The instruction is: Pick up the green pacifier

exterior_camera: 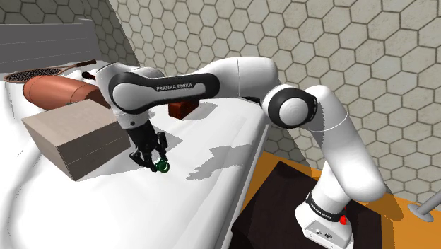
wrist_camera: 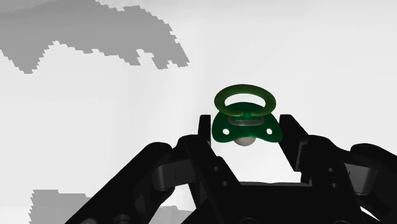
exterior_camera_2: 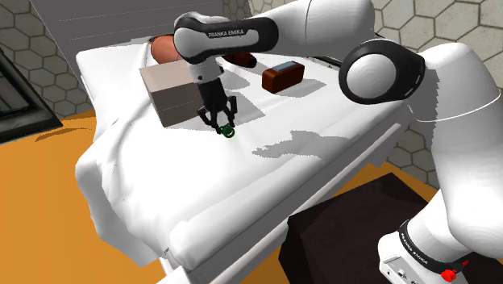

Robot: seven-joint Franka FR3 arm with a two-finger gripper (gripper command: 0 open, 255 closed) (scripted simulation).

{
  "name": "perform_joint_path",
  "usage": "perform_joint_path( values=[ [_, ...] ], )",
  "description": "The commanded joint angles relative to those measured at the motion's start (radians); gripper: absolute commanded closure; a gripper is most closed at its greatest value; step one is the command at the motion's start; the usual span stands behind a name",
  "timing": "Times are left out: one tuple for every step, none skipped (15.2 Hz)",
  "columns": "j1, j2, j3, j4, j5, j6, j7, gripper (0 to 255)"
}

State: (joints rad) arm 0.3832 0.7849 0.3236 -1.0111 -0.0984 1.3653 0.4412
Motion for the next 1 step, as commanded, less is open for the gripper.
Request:
perform_joint_path(
  values=[
    [0.002,0.003,0.0,0.01,0.0,-0.008,0.001,255]
  ],
)
